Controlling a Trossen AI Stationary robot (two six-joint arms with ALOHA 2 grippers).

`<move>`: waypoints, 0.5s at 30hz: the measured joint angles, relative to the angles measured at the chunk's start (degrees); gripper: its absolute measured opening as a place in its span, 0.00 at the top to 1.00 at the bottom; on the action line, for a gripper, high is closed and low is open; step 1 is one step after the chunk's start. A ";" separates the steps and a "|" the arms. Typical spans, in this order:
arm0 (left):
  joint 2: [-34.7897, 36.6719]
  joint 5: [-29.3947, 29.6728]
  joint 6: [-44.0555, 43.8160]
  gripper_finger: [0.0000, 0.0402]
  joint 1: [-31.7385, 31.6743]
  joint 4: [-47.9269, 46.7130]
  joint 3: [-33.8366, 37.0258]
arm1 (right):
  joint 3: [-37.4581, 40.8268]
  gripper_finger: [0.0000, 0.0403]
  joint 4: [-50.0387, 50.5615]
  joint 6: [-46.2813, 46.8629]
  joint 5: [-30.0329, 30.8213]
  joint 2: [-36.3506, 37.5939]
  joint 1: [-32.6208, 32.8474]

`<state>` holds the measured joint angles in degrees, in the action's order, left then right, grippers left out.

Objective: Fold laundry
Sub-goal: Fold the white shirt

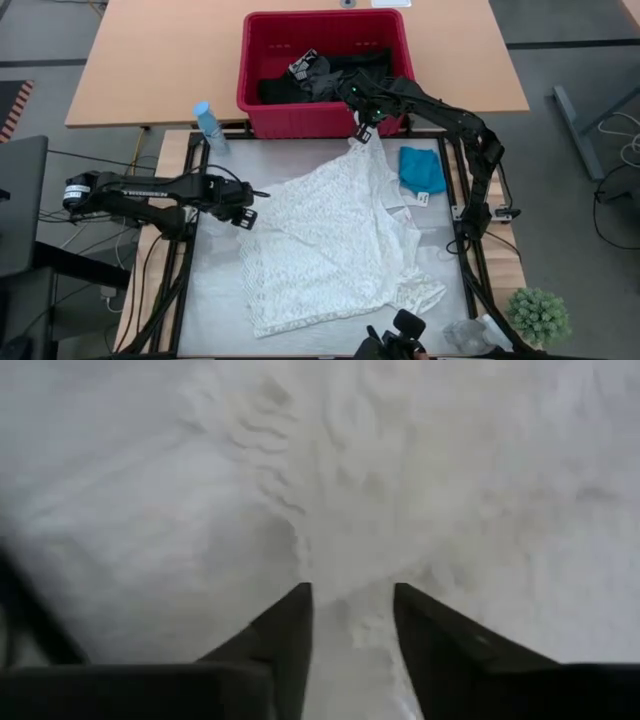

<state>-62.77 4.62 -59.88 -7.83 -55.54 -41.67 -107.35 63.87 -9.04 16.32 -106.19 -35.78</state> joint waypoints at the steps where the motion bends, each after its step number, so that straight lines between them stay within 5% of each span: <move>1: 0.81 1.87 -1.30 0.63 0.04 -1.12 -0.65 | 0.00 0.95 0.00 0.00 0.00 0.00 -0.01; 5: 5.61 13.75 -5.48 0.54 0.13 -2.76 -3.46 | 0.00 0.95 -0.04 0.02 0.00 0.00 0.01; 8: 8.72 21.84 0.63 0.52 -2.14 3.72 -3.34 | 0.00 0.95 -0.06 0.04 0.00 0.00 0.00; 15: 6.64 6.26 19.33 0.51 -17.99 21.19 2.98 | 0.00 0.95 -0.54 0.03 -1.20 0.00 -0.15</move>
<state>-56.13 10.88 -40.55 -25.82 -34.35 -38.69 -107.35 63.33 -9.01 15.12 -106.19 -35.93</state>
